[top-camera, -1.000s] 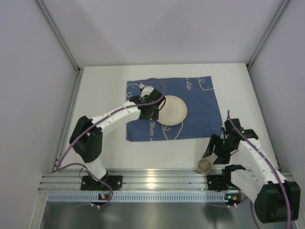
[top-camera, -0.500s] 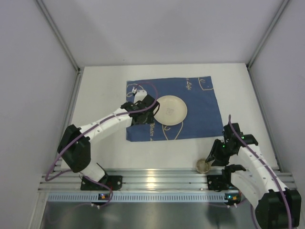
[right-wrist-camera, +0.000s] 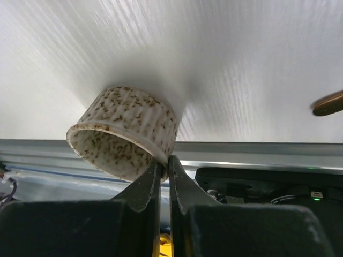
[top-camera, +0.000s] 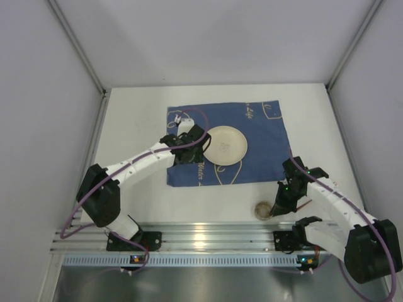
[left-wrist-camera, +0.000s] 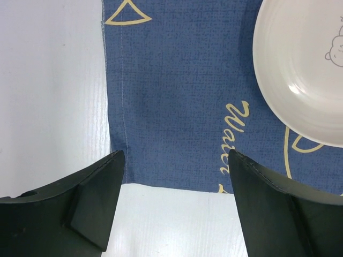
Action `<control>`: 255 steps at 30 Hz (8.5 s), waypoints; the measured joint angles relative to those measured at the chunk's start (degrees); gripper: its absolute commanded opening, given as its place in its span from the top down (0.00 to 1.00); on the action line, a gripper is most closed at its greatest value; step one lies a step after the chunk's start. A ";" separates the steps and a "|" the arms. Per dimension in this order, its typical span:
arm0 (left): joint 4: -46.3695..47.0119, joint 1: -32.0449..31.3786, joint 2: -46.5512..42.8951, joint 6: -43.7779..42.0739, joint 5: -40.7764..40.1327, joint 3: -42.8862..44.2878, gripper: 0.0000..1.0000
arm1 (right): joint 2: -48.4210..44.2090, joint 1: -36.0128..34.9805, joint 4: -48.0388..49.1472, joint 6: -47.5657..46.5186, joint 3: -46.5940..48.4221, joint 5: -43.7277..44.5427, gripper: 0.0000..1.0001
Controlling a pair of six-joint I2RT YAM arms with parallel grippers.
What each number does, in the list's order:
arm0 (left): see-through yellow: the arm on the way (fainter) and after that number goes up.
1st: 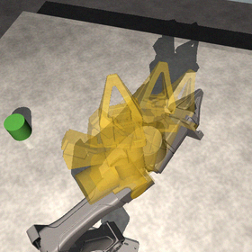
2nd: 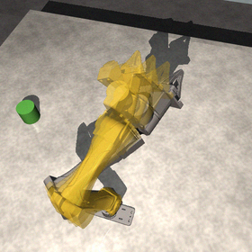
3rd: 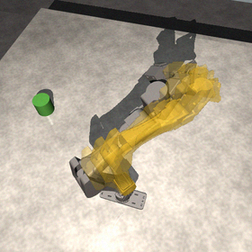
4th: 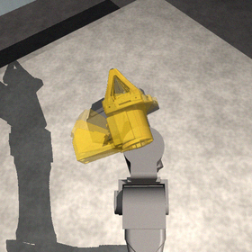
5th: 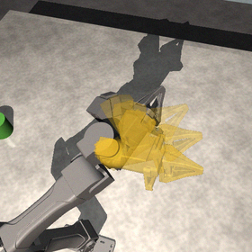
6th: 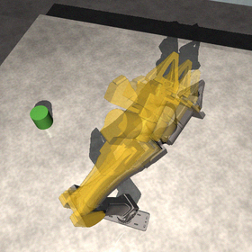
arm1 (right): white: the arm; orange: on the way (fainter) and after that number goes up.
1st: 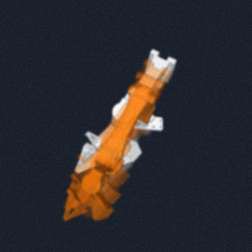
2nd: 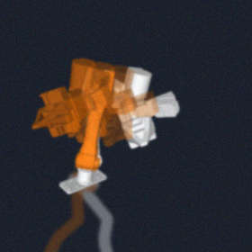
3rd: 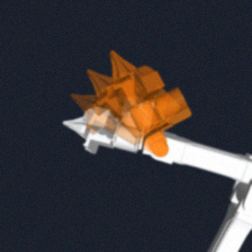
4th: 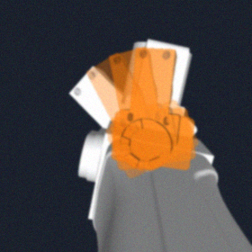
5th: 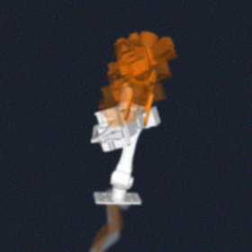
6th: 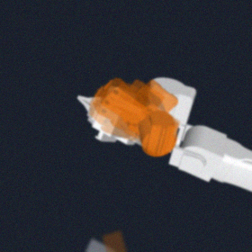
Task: Set the dinner table for one person
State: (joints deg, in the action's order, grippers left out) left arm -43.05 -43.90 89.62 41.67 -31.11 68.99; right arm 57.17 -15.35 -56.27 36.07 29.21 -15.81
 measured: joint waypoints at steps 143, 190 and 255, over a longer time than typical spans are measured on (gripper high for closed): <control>14.25 -11.78 8.48 -13.99 46.95 19.80 0.16 | 28.76 4.17 3.45 5.44 47.98 -6.29 1.00; 3.74 -16.11 12.09 -15.67 21.44 23.37 1.00 | 24.68 3.06 -8.92 2.27 55.28 -7.89 0.00; -1.46 4.24 -4.87 -17.66 12.44 5.42 0.09 | 33.14 45.24 2.40 -5.33 34.95 9.68 0.00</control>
State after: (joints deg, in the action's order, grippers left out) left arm -44.51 -39.66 84.75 24.01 -18.68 74.41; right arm 90.30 29.89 -53.87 30.74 64.16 -6.13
